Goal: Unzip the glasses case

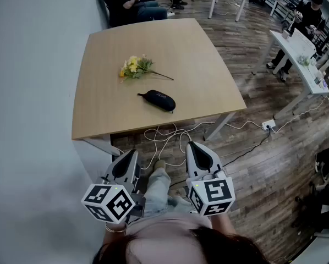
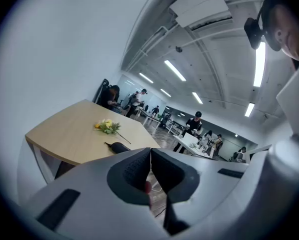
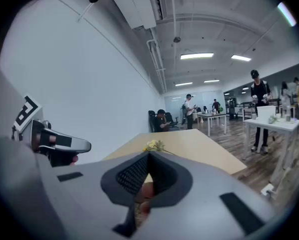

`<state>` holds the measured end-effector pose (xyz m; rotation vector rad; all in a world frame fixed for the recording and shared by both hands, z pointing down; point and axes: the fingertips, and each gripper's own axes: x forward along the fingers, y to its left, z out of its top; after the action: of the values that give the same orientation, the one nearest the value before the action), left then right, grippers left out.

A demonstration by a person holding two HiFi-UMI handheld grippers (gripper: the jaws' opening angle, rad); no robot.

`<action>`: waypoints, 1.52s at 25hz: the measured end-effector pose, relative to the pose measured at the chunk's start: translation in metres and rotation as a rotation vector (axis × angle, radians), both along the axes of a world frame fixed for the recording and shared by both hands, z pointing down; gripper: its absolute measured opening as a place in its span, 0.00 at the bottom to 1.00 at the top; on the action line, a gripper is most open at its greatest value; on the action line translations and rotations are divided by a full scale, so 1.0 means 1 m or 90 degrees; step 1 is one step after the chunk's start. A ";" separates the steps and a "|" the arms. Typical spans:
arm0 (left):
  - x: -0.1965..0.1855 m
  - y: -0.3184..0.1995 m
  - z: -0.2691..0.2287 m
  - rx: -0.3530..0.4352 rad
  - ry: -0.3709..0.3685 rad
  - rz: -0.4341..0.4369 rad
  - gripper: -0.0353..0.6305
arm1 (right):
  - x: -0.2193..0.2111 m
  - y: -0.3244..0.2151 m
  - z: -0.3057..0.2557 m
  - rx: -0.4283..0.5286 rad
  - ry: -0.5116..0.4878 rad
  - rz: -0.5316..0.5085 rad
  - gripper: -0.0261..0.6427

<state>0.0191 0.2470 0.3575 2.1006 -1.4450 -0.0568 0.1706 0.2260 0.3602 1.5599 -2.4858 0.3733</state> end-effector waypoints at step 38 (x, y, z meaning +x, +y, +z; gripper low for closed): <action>-0.017 -0.236 0.092 -0.185 0.033 0.143 0.15 | -0.030 -0.225 0.002 0.004 -0.001 0.098 0.06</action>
<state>0.0025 0.0108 0.4494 1.9893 -1.1044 0.1744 0.1407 0.0014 0.3625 1.7604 -2.3766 0.3881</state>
